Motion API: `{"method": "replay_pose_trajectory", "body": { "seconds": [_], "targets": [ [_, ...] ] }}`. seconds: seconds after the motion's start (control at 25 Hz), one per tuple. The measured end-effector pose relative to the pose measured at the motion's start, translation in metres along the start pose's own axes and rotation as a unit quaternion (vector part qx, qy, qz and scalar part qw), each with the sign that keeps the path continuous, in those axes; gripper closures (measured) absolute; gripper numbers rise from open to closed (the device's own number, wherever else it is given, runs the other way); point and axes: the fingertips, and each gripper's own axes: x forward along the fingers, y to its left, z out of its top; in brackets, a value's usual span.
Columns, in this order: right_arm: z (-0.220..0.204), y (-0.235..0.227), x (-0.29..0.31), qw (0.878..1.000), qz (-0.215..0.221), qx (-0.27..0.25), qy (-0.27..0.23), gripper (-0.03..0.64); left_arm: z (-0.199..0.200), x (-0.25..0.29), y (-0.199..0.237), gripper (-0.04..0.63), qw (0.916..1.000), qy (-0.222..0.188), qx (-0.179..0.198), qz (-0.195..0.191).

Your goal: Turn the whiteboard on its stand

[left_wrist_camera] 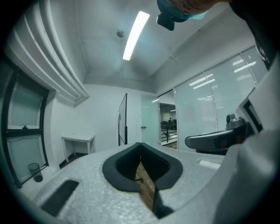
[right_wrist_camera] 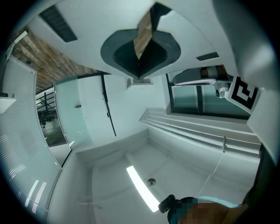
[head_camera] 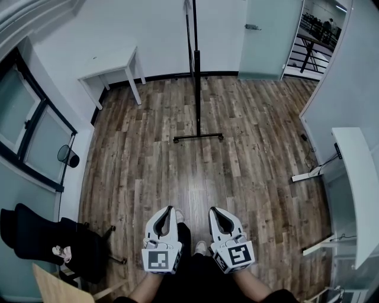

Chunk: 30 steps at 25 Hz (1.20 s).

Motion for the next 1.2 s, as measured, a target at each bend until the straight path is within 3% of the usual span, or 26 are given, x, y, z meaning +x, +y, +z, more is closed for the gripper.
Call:
{"method": "replay_pose_trajectory", "body": {
  "seconds": [0.2, 0.4, 0.56, 0.8, 1.2],
  "targets": [
    [-0.005, -0.015, 0.020, 1.000, -0.002, 0.000, 0.003, 0.607, -0.012, 0.024, -0.001, 0.580, 0.9997, 0.013, 0.014, -0.016],
    [-0.004, -0.029, 0.057, 1.000, -0.004, -0.002, 0.008, 0.607, -0.009, 0.063, 0.019, 0.580, 0.9999, 0.015, 0.004, -0.004],
    [-0.001, -0.045, 0.092, 1.000, -0.008, -0.006, 0.012, 0.607, -0.022, 0.099, 0.028, 0.580, 0.9993, 0.028, -0.002, -0.025],
    [0.009, -0.065, 0.152, 1.000, -0.019, -0.009, 0.017, 0.607, -0.007, 0.163, 0.065, 0.580, 0.9996, 0.019, -0.014, -0.016],
    [0.032, -0.090, 0.272, 0.999, -0.043, -0.014, 0.015, 0.607, 0.009, 0.268, 0.137, 0.580, 0.9985, 0.019, -0.017, -0.048]
  ]
}}
